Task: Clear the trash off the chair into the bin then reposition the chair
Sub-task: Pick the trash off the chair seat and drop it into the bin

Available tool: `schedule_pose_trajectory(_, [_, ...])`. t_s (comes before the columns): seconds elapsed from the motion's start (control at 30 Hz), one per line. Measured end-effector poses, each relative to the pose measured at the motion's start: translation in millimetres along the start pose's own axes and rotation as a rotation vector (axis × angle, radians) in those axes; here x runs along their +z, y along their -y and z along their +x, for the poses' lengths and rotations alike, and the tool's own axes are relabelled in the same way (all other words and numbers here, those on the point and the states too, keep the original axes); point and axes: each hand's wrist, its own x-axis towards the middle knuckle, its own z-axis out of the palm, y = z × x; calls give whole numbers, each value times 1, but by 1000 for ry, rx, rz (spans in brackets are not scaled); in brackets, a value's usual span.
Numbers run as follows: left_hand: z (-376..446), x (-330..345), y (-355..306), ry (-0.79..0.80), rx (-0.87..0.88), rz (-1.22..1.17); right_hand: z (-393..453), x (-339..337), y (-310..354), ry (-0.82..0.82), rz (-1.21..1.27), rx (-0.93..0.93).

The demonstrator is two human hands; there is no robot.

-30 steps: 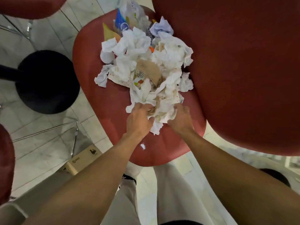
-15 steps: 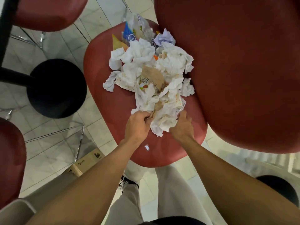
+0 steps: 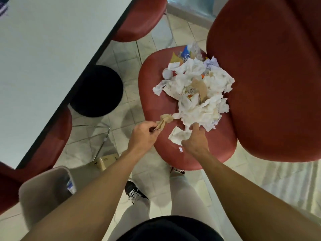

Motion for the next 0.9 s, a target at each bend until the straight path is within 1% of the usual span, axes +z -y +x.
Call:
schedule_pose_trajectory(0.1, [-23,-27,31,-51,-51,-12,-22,23,28,27,0,-69])
schedule_pose_trajectory(0.2, [-52,-57,71,-116,-175,-11,-47,51,59,75,-25,-168])
schedule_pose_trajectory(0.27, [-72,-73,95,-154,-224,-11,-60,68,77,100,-41,-217])
schedule_pose_trajectory(0.37, [-107,-97,132,-227,-291,-73,-81,100,104,146,-74,-290])
schedule_pose_trajectory(0.5, [-158,-123,185,-302,-471,-115,-114,145,136,232,-101,-355])
schedule_pose_trajectory(0.7, [-222,-141,254,-449,-636,-121,-160,201,170,335,-192,-486])
schedule_pose_trajectory(0.8, [-240,-144,274,-506,-684,-193,-176,220,182,375,-231,-558])
schedule_pose_trajectory(0.9, [-248,-148,284,-542,-739,-197,-188,237,192,382,-214,-594])
